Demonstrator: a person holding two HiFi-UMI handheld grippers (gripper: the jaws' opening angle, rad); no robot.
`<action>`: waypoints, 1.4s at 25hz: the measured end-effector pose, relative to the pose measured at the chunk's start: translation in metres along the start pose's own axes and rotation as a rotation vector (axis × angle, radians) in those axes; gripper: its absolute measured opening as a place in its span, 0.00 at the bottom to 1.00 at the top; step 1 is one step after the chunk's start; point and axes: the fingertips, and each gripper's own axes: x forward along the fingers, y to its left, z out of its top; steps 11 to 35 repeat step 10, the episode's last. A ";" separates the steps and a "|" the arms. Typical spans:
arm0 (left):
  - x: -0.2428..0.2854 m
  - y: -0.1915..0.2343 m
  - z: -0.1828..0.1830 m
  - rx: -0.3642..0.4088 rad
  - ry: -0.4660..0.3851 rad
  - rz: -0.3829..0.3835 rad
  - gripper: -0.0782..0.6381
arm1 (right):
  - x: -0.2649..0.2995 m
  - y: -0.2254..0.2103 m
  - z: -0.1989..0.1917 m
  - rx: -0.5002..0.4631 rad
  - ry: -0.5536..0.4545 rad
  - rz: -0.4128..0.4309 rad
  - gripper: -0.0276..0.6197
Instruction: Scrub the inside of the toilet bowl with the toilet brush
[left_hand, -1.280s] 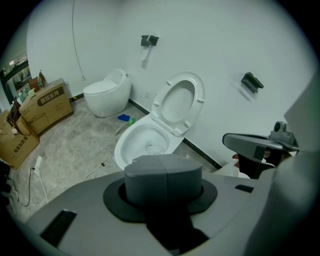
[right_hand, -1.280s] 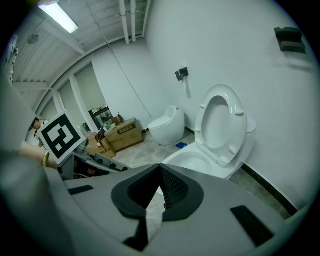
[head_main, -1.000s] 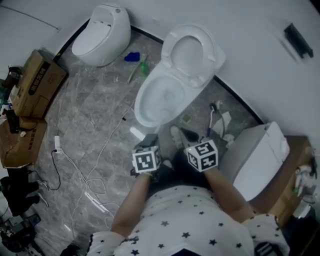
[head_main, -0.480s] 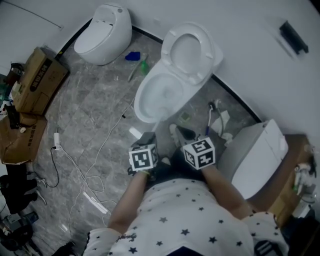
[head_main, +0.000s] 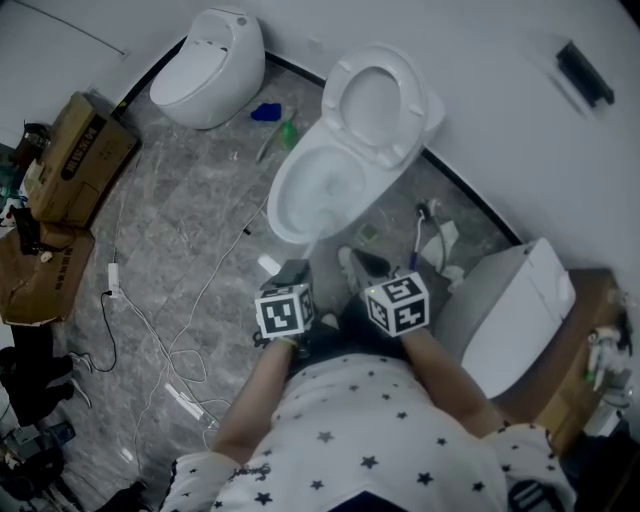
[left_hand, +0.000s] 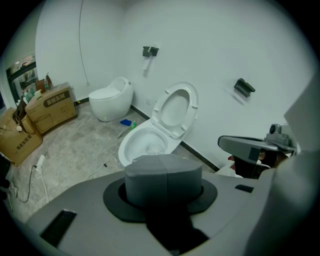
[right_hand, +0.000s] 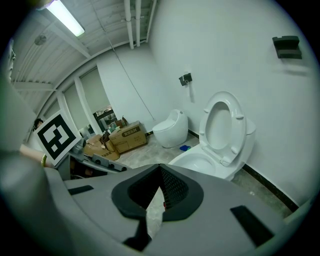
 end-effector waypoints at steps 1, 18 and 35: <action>0.000 0.000 0.000 0.000 -0.001 0.000 0.32 | 0.000 0.000 0.000 0.001 0.000 0.001 0.05; -0.005 -0.001 0.001 0.000 -0.011 -0.001 0.32 | -0.004 0.003 -0.002 -0.001 0.002 0.006 0.05; -0.005 -0.001 0.001 0.000 -0.011 -0.001 0.32 | -0.004 0.003 -0.002 -0.001 0.002 0.006 0.05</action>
